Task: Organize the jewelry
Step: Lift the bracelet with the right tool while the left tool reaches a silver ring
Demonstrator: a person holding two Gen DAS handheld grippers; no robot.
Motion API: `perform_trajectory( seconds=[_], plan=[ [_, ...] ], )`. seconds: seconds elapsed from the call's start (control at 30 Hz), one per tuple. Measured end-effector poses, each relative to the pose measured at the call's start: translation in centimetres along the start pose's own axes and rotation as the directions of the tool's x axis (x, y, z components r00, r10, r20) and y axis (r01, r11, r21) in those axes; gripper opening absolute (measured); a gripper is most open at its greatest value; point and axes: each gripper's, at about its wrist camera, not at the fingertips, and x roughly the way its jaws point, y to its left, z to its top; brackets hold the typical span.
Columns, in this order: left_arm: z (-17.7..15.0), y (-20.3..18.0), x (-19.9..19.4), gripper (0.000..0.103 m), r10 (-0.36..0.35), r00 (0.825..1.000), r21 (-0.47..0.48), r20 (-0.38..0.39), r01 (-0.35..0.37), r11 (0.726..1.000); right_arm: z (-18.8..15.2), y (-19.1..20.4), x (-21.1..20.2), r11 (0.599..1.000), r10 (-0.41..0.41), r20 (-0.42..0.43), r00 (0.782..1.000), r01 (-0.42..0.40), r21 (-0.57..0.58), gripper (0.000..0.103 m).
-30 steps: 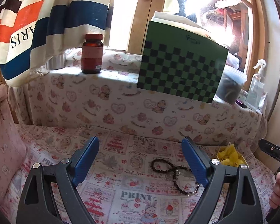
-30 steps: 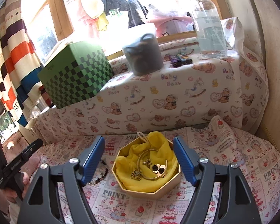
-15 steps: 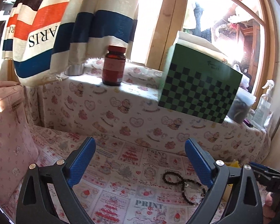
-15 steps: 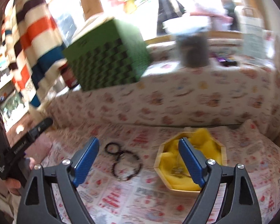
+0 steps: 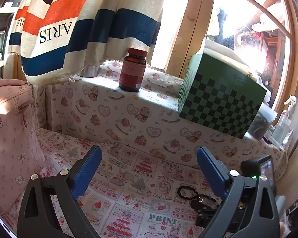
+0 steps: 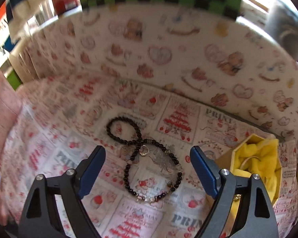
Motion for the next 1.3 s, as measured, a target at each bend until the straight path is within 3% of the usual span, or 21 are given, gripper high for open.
perform_trajectory(
  seconds=[0.07,0.2,0.33,0.4,0.5,0.67,0.87,1.1,1.3],
  plan=[
    [0.1,0.2,-0.1,0.096,-0.009,1.0,-0.016,0.002,0.009,1.0,0.1,-0.1,0.5,1.0,0.019,-0.004,1.0,-0.019,0.006,0.081],
    [0.3,0.7,-0.1,0.096,-0.009,1.0,-0.038,-0.005,0.009,0.999,0.4,-0.3,1.8,1.0,0.029,-0.032,0.999,-0.028,0.003,0.058],
    [0.8,1.6,-0.4,0.096,0.0,1.0,-0.073,0.007,0.0,0.997,0.5,-0.3,1.9,0.999,0.04,-0.015,0.999,-0.041,-0.008,0.051],
    [0.9,2.3,-0.4,0.096,-0.003,1.0,-0.106,0.008,0.004,0.994,0.5,-0.4,1.8,0.999,0.051,0.001,0.999,-0.05,-0.019,0.028],
    [0.9,3.0,-0.1,0.096,-0.006,1.0,-0.134,-0.009,0.004,0.991,1.1,0.3,1.9,0.998,0.054,0.01,0.999,-0.053,-0.035,0.008],
    [0.9,3.3,0.0,0.096,0.078,0.997,-0.123,0.0,-0.077,0.989,0.9,2.5,1.0,0.998,0.023,0.066,0.998,-0.018,-0.068,0.005],
    [0.8,3.1,0.1,0.096,0.056,0.998,-0.117,-0.014,-0.057,0.991,-0.8,2.0,-4.2,0.996,0.086,0.206,0.975,-0.082,-0.028,0.005],
    [0.3,1.4,0.0,0.096,0.063,0.998,-0.033,0.003,-0.063,0.997,-2.1,-0.4,-12.2,0.995,0.098,0.417,0.904,-0.101,-0.016,0.005],
    [-0.4,-0.7,0.1,0.096,0.066,0.998,0.069,0.018,-0.067,0.995,-3.8,-3.1,-16.8,0.989,0.11,0.522,0.846,-0.145,0.027,0.005]
  ],
)
